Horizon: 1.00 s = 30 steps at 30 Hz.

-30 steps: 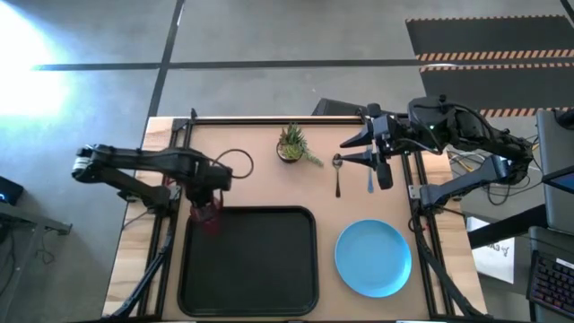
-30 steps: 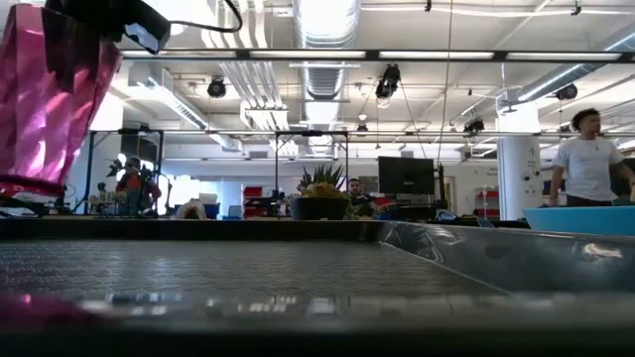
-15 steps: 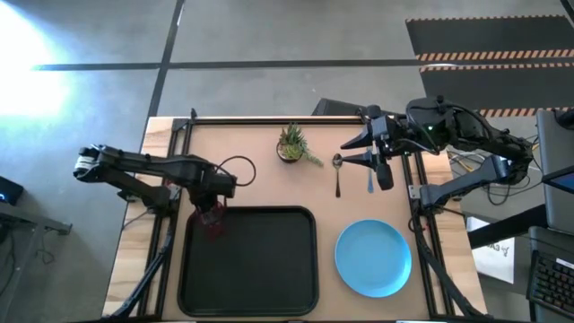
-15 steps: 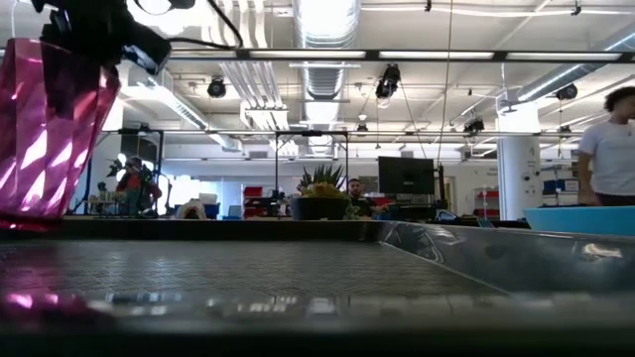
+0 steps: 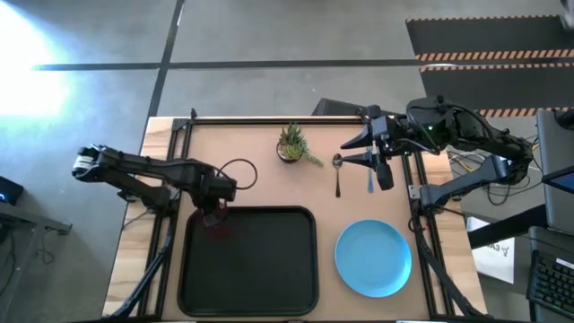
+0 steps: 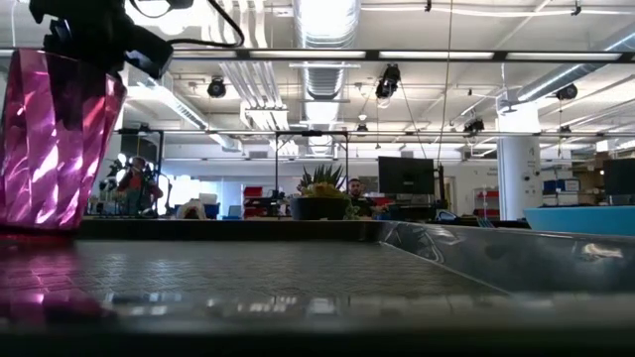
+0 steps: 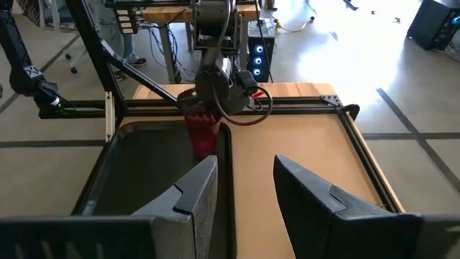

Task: Pick and place plate/cup/fork/spoon on tray
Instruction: Put the purple cup on the black serving tray

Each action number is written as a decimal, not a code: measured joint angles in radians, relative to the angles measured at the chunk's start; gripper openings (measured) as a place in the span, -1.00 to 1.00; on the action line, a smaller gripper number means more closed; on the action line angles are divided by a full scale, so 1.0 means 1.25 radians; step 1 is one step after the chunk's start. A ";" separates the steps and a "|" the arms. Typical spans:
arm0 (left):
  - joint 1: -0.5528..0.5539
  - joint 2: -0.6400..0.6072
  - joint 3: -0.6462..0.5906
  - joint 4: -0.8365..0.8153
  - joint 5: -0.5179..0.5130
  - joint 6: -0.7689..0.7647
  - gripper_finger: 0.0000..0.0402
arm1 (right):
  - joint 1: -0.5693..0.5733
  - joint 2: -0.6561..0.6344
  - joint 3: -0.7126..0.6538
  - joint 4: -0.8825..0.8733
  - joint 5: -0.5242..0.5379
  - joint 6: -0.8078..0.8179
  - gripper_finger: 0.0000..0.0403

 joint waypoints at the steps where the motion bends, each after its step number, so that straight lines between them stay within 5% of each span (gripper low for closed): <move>1: -0.001 -0.002 -0.001 0.003 -0.001 0.000 -1.00 | 0.000 0.000 0.000 0.000 0.000 0.000 -0.37; 17: 0.000 -0.008 -0.005 0.000 -0.019 -0.001 -0.80 | 0.000 0.000 0.000 0.007 0.000 0.000 -0.37; 30: 0.000 -0.013 0.122 0.000 -0.012 -0.001 -0.64 | 0.000 0.000 0.000 0.006 0.000 0.000 -0.37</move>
